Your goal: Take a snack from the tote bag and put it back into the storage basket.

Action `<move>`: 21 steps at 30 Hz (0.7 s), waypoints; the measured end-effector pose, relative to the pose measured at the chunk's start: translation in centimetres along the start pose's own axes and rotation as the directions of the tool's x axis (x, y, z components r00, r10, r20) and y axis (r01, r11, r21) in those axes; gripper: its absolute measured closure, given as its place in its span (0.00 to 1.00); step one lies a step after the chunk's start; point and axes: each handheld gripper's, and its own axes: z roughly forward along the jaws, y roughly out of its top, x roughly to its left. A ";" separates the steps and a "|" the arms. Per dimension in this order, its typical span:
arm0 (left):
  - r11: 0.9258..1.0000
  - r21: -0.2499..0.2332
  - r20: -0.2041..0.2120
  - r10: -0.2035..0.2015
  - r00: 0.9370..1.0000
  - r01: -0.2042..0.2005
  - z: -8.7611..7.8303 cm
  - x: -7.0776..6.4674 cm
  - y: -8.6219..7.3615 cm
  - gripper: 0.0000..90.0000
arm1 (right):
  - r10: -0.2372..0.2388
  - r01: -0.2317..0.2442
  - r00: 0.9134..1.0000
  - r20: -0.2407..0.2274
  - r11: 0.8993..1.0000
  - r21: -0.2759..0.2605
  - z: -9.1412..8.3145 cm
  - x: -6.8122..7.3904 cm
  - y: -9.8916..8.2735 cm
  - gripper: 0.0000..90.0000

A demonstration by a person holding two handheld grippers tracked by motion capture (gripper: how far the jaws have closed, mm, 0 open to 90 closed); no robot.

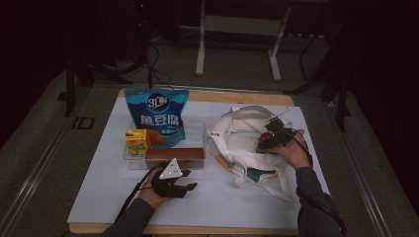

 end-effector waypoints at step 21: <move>1.000 0.000 0.000 0.001 1.000 -0.001 0.0 0.0 0.0 0.51 | -0.016 0.016 1.000 -0.019 1.000 -0.001 0.7 1.3 1.1 0.28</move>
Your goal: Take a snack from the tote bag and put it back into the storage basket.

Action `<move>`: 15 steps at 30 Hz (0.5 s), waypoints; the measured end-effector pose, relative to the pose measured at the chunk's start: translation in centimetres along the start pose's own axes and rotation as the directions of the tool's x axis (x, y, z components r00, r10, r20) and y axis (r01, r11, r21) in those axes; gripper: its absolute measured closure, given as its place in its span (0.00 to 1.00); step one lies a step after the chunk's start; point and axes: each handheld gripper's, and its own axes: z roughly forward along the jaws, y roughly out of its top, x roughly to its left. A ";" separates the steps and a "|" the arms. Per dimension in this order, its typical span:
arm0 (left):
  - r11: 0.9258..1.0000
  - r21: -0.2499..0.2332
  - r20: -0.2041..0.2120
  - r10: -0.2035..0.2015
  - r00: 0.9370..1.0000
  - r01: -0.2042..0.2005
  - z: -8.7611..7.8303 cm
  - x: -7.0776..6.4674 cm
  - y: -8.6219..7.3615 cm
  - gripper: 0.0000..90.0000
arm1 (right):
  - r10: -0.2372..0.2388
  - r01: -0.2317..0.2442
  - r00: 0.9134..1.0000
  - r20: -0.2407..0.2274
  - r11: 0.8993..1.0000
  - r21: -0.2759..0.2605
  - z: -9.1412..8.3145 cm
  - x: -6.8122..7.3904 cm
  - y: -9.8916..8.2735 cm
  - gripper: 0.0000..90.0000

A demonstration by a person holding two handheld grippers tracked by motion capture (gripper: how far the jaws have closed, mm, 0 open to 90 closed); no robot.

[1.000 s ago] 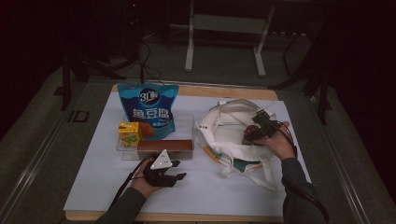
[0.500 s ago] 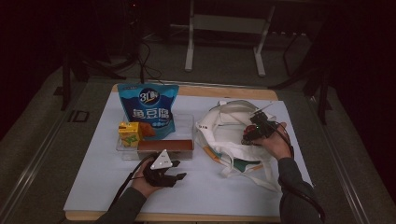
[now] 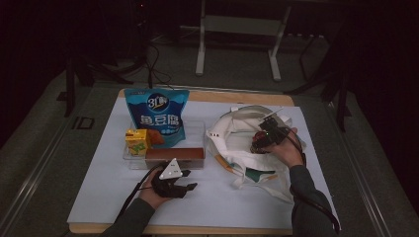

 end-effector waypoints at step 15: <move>1.000 0.000 0.000 0.000 1.000 0.000 0.0 0.0 0.0 0.51 | 0.034 -0.034 0.999 -0.011 0.999 0.017 0.5 -0.1 -0.2 0.28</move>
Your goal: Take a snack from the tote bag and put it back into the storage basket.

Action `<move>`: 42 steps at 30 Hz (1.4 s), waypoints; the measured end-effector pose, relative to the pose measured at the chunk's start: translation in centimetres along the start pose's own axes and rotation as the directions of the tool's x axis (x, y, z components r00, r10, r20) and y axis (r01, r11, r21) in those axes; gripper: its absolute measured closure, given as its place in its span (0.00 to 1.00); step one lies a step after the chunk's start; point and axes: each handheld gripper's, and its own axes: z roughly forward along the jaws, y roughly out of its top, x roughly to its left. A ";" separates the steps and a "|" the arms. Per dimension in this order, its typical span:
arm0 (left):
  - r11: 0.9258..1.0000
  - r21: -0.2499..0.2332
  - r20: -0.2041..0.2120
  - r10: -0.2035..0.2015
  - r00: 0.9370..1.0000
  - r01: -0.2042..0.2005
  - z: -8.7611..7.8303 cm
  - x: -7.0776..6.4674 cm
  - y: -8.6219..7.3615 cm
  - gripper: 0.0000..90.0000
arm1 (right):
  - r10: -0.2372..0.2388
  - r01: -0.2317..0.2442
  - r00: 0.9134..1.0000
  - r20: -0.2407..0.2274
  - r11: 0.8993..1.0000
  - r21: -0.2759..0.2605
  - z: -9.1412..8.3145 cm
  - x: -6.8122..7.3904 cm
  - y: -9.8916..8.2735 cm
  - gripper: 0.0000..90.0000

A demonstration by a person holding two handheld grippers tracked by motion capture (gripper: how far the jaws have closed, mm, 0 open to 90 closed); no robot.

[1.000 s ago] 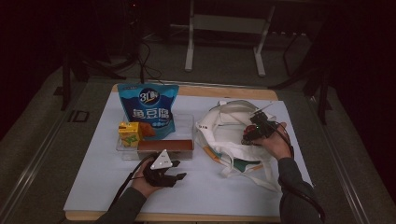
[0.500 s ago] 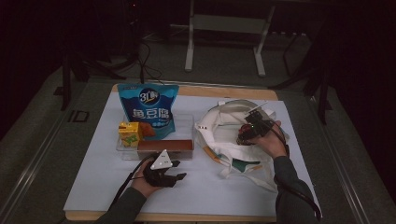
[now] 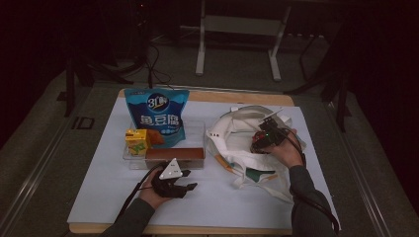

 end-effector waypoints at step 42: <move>1.000 0.000 0.001 0.000 1.000 0.000 0.0 0.0 0.0 0.51 | -0.017 0.017 1.000 0.026 1.000 -0.024 -2.2 0.8 0.4 0.29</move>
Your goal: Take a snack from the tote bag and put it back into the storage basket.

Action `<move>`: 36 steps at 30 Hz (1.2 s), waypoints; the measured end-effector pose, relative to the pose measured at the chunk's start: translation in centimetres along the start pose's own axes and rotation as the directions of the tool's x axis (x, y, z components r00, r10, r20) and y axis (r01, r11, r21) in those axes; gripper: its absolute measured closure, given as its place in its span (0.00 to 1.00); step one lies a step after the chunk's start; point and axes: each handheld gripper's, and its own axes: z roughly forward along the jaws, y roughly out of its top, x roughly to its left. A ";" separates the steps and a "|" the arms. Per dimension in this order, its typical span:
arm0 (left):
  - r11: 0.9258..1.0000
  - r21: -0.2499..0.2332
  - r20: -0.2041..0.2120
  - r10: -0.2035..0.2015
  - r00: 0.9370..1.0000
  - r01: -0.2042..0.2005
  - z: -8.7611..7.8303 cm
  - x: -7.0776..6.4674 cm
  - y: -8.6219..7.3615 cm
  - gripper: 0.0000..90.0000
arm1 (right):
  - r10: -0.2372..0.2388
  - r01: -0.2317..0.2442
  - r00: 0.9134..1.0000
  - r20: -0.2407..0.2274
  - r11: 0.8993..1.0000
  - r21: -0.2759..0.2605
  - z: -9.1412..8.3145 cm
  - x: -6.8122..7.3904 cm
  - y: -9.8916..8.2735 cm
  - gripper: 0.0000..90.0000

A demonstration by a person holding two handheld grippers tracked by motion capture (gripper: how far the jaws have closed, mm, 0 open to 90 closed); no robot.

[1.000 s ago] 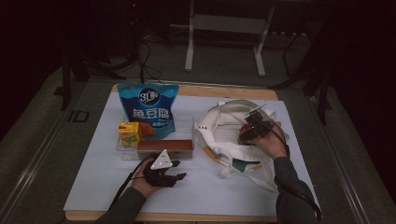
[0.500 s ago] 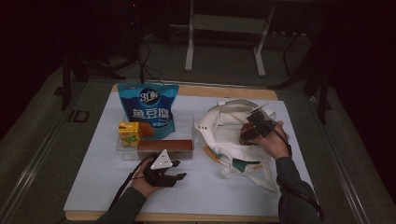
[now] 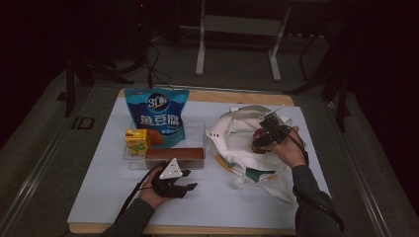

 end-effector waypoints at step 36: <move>1.000 -0.010 0.003 -0.004 1.000 0.004 -0.1 0.1 0.0 0.51 | -0.093 0.092 0.996 -0.002 0.994 -0.052 -2.7 2.2 1.1 0.29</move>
